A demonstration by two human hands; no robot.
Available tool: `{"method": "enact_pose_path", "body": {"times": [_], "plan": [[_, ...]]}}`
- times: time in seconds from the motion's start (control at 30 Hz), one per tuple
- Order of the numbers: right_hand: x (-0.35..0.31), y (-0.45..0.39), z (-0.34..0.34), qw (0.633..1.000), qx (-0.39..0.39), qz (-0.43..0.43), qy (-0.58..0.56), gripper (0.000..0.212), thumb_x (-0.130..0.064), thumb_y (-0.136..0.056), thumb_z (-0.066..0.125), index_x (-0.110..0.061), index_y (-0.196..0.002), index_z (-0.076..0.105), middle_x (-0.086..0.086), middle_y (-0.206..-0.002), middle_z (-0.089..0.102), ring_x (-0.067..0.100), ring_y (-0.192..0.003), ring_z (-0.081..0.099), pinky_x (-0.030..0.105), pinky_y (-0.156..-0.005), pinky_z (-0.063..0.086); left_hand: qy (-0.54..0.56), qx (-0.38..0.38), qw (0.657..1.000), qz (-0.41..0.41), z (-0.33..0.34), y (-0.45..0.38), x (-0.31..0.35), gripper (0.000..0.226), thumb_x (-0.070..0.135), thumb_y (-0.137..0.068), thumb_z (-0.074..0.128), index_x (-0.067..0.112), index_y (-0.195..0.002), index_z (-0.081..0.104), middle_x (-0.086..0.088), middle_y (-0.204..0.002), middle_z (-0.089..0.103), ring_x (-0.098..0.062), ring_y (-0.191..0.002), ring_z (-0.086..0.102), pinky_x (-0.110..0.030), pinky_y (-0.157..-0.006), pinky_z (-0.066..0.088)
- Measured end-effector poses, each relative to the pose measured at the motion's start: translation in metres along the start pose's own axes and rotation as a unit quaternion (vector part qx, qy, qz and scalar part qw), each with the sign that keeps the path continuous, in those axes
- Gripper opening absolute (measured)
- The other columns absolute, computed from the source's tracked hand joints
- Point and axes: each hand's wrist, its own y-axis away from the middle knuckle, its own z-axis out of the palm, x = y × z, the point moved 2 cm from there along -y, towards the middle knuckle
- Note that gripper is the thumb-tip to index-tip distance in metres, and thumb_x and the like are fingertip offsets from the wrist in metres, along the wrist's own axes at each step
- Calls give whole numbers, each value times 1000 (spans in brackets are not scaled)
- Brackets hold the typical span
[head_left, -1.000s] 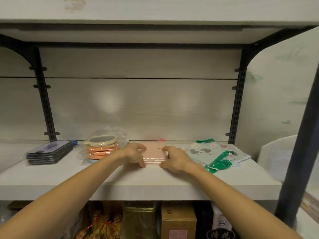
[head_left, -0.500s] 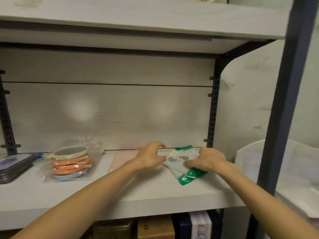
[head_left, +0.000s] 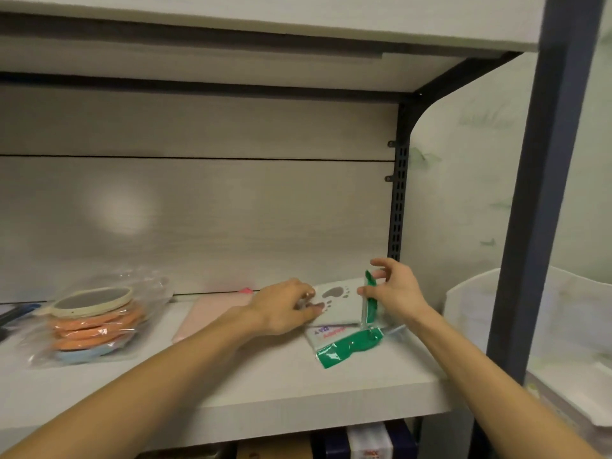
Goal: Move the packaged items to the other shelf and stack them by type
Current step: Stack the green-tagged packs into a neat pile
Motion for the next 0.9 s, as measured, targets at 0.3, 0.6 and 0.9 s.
{"method": "enact_pose_path", "body": {"times": [0.3, 0.6, 0.9], "plan": [[4, -11, 11, 971, -60, -48, -227, 21, 4, -90, 68, -8, -106, 75, 9, -94, 79, 16, -73, 73, 26, -64, 57, 332, 64, 938, -77, -10, -13, 13, 70, 70, -75, 67, 24, -127, 65, 5, -113, 71, -12, -94, 67, -34, -89, 55], [12, -5, 33, 983, -62, -92, -147, 25, -16, -96, 67, -12, -120, 69, 6, -100, 77, 7, -92, 70, 18, -81, 53, 458, 140, 864, -153, 18, 5, 20, 6, 20, -91, 73, 17, -97, 74, -5, -87, 78, -20, -76, 72, -32, -70, 57], [33, 32, 10, 964, -48, -134, 223, 50, -63, -86, 62, -20, -107, 75, -5, -110, 72, 11, -93, 65, 34, -78, 56, 572, 297, 743, -181, -1, 30, 0, 41, 9, -76, 58, 16, -116, 65, -5, -82, 72, -18, -70, 63, -34, -70, 51]]}}
